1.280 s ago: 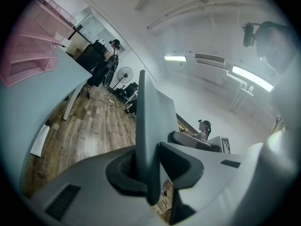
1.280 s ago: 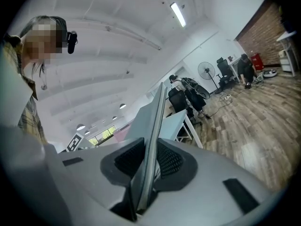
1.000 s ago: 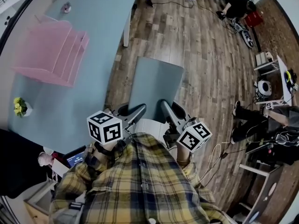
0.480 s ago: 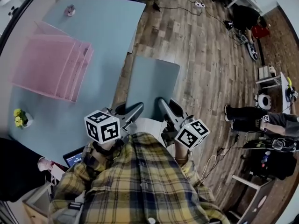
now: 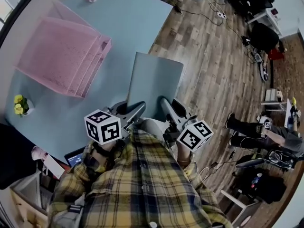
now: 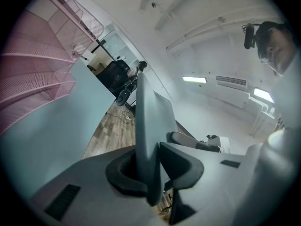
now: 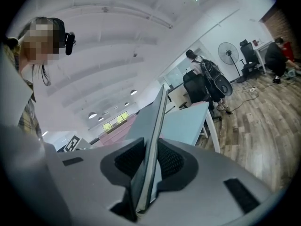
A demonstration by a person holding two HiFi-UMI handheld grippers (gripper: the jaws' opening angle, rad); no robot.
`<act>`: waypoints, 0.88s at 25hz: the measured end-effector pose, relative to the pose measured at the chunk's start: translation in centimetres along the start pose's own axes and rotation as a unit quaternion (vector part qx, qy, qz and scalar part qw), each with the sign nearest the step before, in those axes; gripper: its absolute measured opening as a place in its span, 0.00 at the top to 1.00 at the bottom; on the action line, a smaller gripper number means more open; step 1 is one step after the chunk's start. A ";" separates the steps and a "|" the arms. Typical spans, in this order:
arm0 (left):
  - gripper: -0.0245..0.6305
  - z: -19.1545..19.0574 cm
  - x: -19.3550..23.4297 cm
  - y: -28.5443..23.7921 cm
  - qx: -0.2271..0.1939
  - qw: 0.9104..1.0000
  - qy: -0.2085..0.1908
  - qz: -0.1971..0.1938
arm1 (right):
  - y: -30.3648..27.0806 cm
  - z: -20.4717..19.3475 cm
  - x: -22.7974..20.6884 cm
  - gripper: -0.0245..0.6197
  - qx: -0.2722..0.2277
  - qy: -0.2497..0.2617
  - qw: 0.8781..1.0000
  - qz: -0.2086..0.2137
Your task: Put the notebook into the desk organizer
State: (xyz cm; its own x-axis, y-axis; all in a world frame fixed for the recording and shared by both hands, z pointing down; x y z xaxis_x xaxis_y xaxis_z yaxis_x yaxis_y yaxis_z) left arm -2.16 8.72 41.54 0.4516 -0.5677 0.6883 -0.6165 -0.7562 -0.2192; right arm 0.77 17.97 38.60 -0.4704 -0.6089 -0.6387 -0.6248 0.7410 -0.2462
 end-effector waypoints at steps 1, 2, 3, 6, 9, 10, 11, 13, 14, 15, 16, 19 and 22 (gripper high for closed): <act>0.83 0.2 0.4 0.1 -0.005 1.000 0.003 0.004 | -0.6 0.1 0.0 0.85 0.005 0.002 1.000 0.003; 0.83 0.5 1.0 0.1 -0.010 1.000 0.007 0.009 | -1.4 0.1 0.0 0.85 0.010 0.004 1.000 0.006; 0.83 0.8 1.6 0.2 -0.017 1.000 0.011 0.014 | -2.2 0.2 -0.1 0.85 0.015 0.006 1.000 0.010; 0.83 1.9 3.0 0.5 -0.041 0.998 0.021 0.032 | -4.5 0.8 0.1 0.85 0.032 0.018 0.999 0.029; 0.83 3.0 3.8 1.3 -0.065 0.996 0.024 0.053 | -6.4 1.3 0.8 0.85 0.050 0.029 0.997 0.053; 0.83 3.4 4.2 1.5 -0.074 0.995 0.025 0.063 | -7.1 1.5 0.9 0.85 0.056 0.031 0.996 0.063; 0.83 3.7 4.6 1.6 -0.084 0.993 0.027 0.073 | -7.9 1.6 1.0 0.85 0.064 0.034 0.995 0.075; 0.83 4.5 5.4 1.8 -0.102 0.990 0.032 0.094 | -9.5 2.1 1.1 0.85 0.080 0.039 0.991 0.097; 0.83 4.8 5.7 1.9 -0.110 0.988 0.034 0.103 | -10.2 2.3 1.1 0.85 0.086 0.041 0.990 0.106; 0.83 5.2 6.1 1.9 -0.116 0.986 0.037 0.112 | -10.8 2.5 1.1 0.85 0.092 0.044 0.988 0.115; 0.83 5.5 6.4 1.8 -0.122 0.984 0.040 0.119 | -11.4 2.7 1.1 0.85 0.098 0.046 0.987 0.122; 0.83 6.4 7.3 1.8 -0.150 0.976 0.048 0.151 | -13.5 3.4 1.1 0.85 0.123 0.055 0.979 0.155; 0.82 7.4 8.3 2.3 -0.186 0.961 0.059 0.194 | -16.0 3.8 1.7 0.85 0.157 0.062 0.965 0.200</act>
State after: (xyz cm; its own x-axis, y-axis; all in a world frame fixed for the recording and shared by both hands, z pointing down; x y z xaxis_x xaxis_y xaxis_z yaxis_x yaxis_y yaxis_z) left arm 4.92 -0.12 41.63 0.0773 -0.7262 0.6831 -0.9219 -0.3130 -0.2284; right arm 12.29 6.16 38.70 -0.7184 -0.2707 -0.6408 -0.1671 0.9614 -0.2187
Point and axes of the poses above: the fingertips, and each gripper's own axes: y backward along the fingers, x to its left, z out of its top, the point moved 1 cm from there along y, backward along the fingers, and after that the axes turned 8 degrees about -y, right-handed, at the moved point
